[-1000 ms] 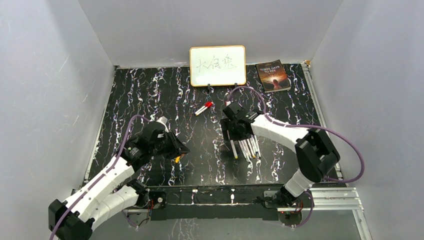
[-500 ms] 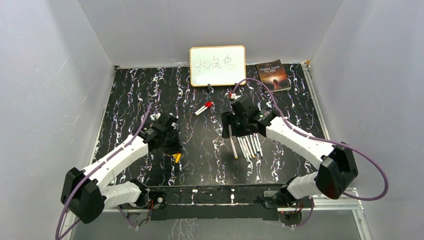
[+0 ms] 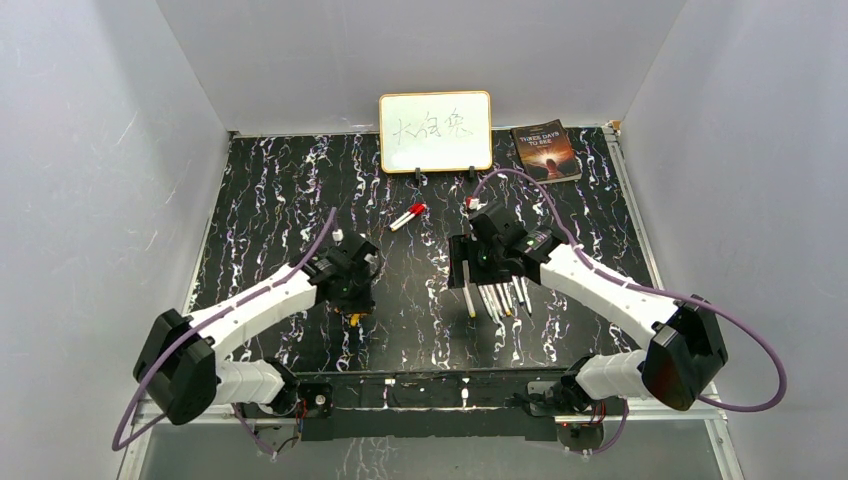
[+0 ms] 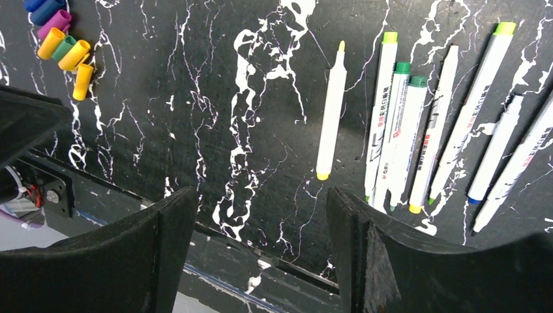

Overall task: Open the pen caps
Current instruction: Place the pen cap at the center of the board.

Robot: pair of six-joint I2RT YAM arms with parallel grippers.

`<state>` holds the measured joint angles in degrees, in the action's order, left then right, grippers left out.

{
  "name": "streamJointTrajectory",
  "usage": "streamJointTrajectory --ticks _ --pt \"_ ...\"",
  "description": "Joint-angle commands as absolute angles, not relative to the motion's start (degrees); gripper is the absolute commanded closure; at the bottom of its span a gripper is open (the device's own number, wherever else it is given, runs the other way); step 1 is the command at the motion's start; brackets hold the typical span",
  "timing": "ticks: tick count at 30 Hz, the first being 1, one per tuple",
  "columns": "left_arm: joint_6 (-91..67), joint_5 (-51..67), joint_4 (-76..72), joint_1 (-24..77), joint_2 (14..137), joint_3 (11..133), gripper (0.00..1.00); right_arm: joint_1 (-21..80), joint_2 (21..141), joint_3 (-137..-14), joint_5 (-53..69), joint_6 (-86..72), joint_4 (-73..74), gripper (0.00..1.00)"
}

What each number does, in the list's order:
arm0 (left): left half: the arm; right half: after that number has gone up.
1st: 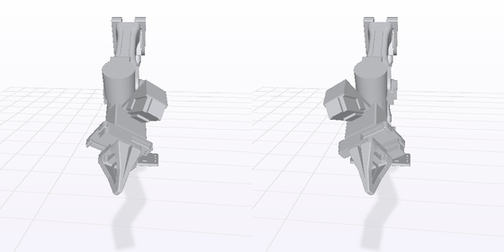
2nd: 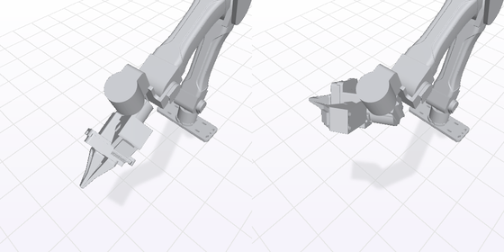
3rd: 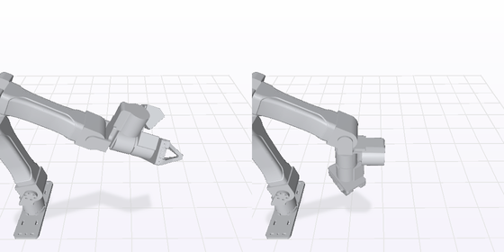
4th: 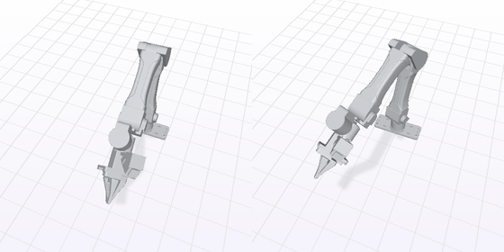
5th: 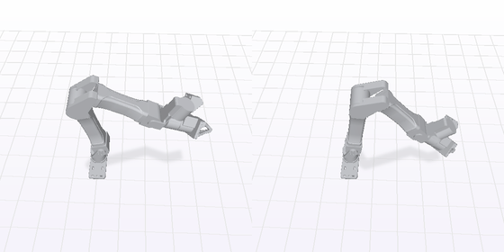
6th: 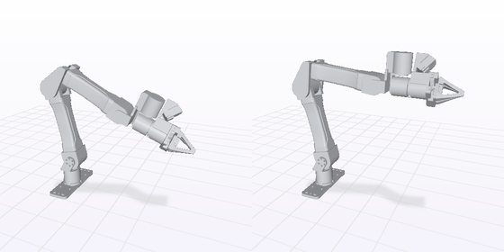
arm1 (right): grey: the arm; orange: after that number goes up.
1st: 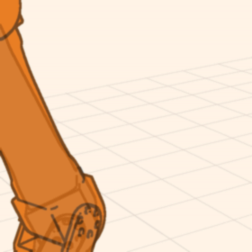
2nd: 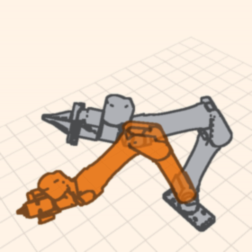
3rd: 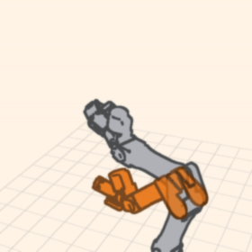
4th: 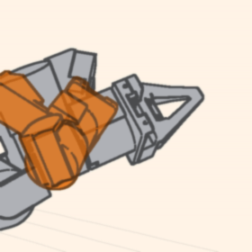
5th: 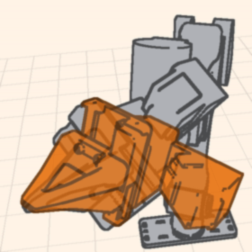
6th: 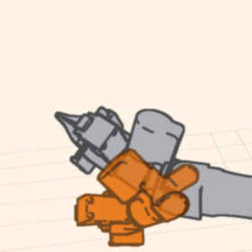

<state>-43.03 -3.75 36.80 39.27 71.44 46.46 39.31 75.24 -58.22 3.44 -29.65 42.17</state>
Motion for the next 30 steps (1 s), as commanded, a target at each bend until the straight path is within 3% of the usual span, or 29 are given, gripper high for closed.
streamJointTrajectory --ticks 1,13,30 --pt "-43.6 -7.2 35.5 42.1 73.4 45.3 0.94 39.1 72.7 -57.6 4.6 -30.7 39.8 0.3" --pt "-40.8 -12.5 32.0 44.2 83.7 43.8 0.91 39.1 70.5 -54.8 6.0 -32.0 39.0 0.29" --pt "-41.1 -15.3 33.8 44.2 85.9 44.6 0.85 39.1 70.1 -53.6 6.4 -32.2 38.3 0.29"
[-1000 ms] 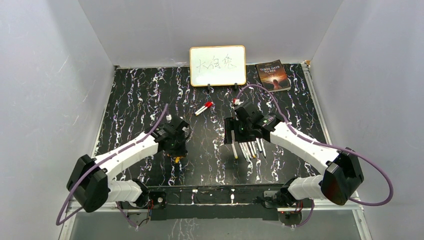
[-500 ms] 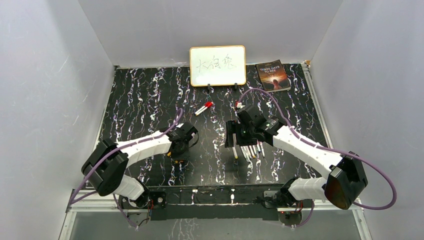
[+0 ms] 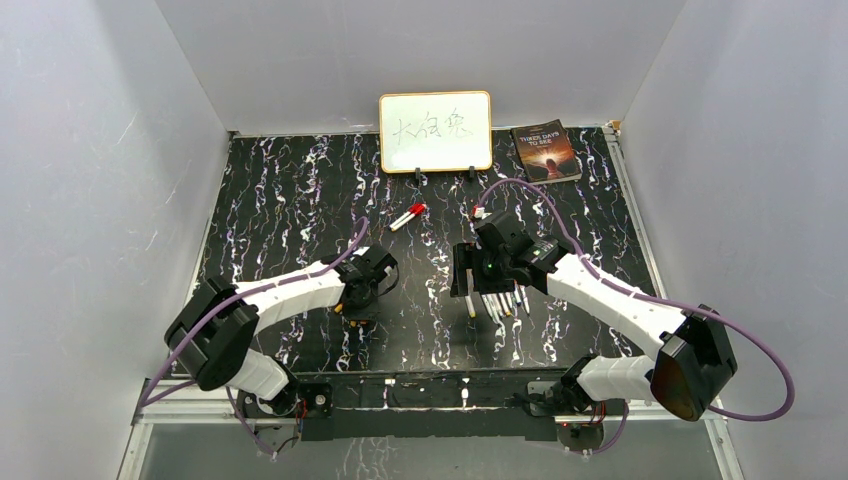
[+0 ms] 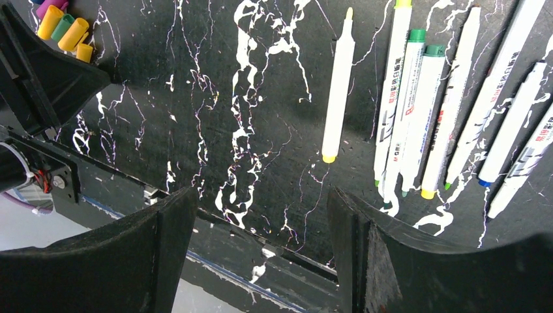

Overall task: Open the pen caps
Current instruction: Place the pen cap at the center of the board.

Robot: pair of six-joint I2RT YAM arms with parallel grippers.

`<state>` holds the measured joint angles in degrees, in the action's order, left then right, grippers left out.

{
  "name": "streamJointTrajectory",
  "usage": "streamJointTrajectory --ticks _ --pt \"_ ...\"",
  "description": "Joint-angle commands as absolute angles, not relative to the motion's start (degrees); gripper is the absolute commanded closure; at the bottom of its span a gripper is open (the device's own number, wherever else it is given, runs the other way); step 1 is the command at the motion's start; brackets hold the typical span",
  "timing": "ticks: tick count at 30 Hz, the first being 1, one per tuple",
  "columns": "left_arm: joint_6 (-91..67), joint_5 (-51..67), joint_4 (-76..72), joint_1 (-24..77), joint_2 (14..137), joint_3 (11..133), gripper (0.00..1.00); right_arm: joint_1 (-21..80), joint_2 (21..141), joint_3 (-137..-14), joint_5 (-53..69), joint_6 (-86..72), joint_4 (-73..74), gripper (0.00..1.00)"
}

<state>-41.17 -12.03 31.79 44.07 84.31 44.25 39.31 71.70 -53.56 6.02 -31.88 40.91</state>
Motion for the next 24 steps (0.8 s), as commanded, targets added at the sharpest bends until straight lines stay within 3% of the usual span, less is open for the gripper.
streamJointTrajectory --ticks 1,9,18,24 --pt "-41.1 -15.3 33.9 44.2 86.0 44.7 0.84 39.1 70.2 -53.6 6.4 -32.2 38.3 0.29" --pt "-41.1 -15.4 34.3 44.2 85.6 44.9 0.74 39.2 70.0 -53.1 6.5 -32.3 38.1 0.29" --pt "-41.2 -15.0 34.5 44.2 85.1 45.1 0.74 39.1 69.8 -52.7 6.8 -32.4 37.8 0.29" --pt "-41.2 -15.6 35.9 44.2 84.3 46.4 0.81 39.1 69.8 -52.5 7.0 -32.4 37.5 0.29"
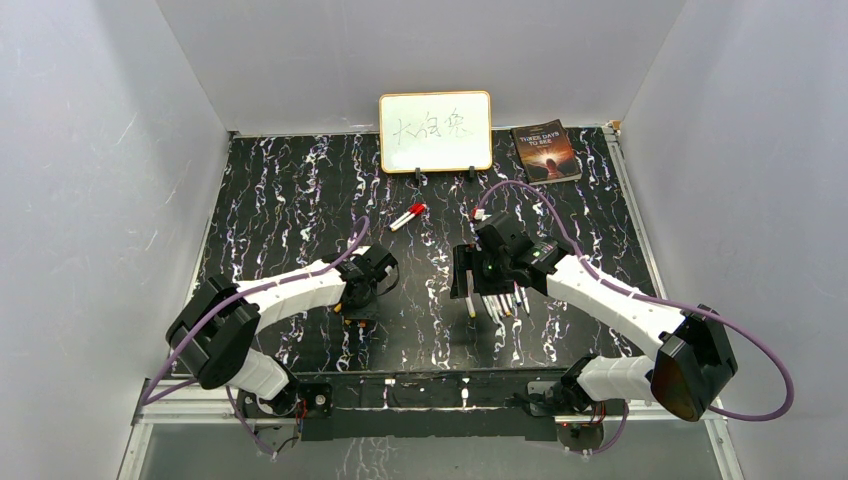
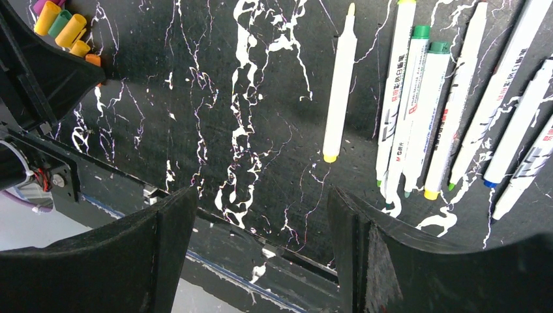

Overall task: Open the pen caps
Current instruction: Place the pen cap at the center of the board.

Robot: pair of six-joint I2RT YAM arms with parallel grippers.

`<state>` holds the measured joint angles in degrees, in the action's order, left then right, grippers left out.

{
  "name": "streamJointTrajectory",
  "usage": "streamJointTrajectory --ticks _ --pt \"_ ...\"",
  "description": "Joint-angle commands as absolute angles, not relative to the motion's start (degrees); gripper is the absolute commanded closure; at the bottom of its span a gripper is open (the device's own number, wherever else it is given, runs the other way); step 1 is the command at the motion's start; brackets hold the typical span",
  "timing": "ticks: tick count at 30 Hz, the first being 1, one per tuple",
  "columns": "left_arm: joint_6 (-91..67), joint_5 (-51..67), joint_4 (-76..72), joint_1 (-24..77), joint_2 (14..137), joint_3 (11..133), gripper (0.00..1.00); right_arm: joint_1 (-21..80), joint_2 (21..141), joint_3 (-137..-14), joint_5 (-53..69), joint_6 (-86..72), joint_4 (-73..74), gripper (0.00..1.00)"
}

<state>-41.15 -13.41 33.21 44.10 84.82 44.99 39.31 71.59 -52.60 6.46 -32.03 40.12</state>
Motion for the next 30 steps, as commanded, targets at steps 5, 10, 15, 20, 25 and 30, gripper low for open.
streamJointTrajectory --ticks 5,10,15,20,25,30 --pt "-41.0 -15.8 37.0 44.2 83.4 47.0 0.81 39.1 69.9 -52.3 7.2 -32.4 37.4 0.29" --pt "-41.1 -16.2 38.3 44.2 82.1 47.4 0.81 39.2 69.6 -51.8 7.3 -32.4 37.4 0.29" --pt "-41.0 -16.4 39.4 44.2 81.1 48.1 0.81 39.2 69.7 -51.7 7.3 -32.4 37.2 0.29" --pt "-40.8 -16.7 39.6 44.3 81.1 48.1 0.81 39.1 69.8 -51.8 7.5 -32.4 37.1 0.29" --pt "-40.9 -16.6 39.7 44.3 81.2 48.2 0.81 39.1 69.8 -51.8 7.4 -32.3 37.3 0.28" --pt "-41.0 -17.1 40.9 44.3 80.2 49.8 0.78 39.2 69.5 -51.7 7.3 -32.3 37.3 0.28"
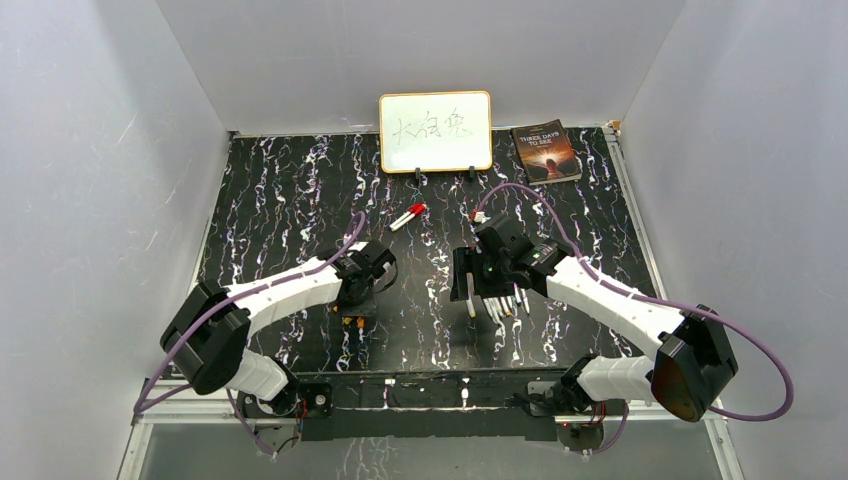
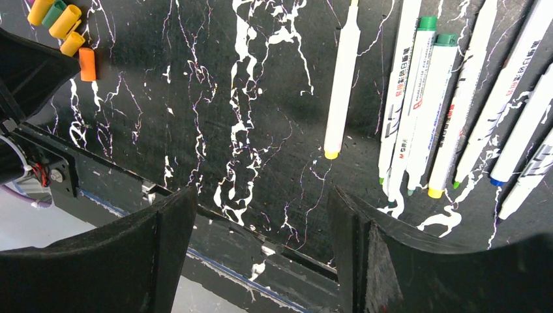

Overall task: Open the pen caps
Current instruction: Place the pen cap at the center of the board, then pick up the pen from the center of the board.

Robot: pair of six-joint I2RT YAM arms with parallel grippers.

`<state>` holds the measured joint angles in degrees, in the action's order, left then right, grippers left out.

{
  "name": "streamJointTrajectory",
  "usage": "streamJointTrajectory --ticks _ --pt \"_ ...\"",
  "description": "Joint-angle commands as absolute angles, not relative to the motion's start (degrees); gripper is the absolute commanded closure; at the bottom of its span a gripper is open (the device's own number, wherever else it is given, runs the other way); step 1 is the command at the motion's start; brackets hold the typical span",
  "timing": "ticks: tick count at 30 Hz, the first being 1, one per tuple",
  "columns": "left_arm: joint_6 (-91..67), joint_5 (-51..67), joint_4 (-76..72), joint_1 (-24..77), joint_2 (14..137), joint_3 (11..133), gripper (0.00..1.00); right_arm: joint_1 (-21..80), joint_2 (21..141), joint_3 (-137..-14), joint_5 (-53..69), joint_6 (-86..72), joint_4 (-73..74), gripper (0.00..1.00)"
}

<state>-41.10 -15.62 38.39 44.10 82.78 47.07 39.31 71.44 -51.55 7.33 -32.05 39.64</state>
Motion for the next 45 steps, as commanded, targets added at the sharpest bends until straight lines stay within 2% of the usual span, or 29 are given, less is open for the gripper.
streamJointTrajectory --ticks 1,8,10,14,17,18,19,20,32,45 --pt "-41.0 -17.1 41.2 44.3 79.9 50.2 0.75 39.1 69.6 -51.7 7.3 -32.3 37.3 0.28" --pt "-41.2 -16.3 42.4 44.3 77.4 51.8 0.54 39.1 69.2 -51.6 7.4 -32.7 37.3 0.26" --pt "-41.6 -15.8 42.6 44.4 75.9 52.0 0.49 39.1 68.9 -51.7 7.6 -32.8 37.4 0.22" --pt "-42.5 -15.3 43.5 44.4 73.2 52.3 0.41 39.1 68.1 -52.1 7.7 -33.0 37.8 0.08" --pt "-42.8 -15.3 44.3 44.4 71.5 52.8 0.24 39.1 67.9 -52.6 7.8 -32.9 38.3 0.03" --pt "-42.8 -15.3 44.6 44.4 71.0 52.9 0.23 39.1 67.9 -52.8 7.8 -32.9 38.5 0.02" --pt "-42.8 -15.3 44.8 44.4 70.6 53.1 0.08 39.2 67.8 -52.9 7.9 -32.9 38.7 0.02" --pt "-42.8 -15.2 45.0 44.4 70.3 53.2 0.03 39.1 67.7 -53.0 7.9 -33.0 38.8 0.02" --pt "-41.3 -11.4 41.9 44.4 68.4 55.2 0.02 39.1 63.8 -53.1 9.9 -33.3 39.0 0.02" --pt "-40.4 -9.8 36.1 44.3 80.8 61.6 0.02 39.1 67.4 -54.3 8.4 -29.1 39.8 0.02"
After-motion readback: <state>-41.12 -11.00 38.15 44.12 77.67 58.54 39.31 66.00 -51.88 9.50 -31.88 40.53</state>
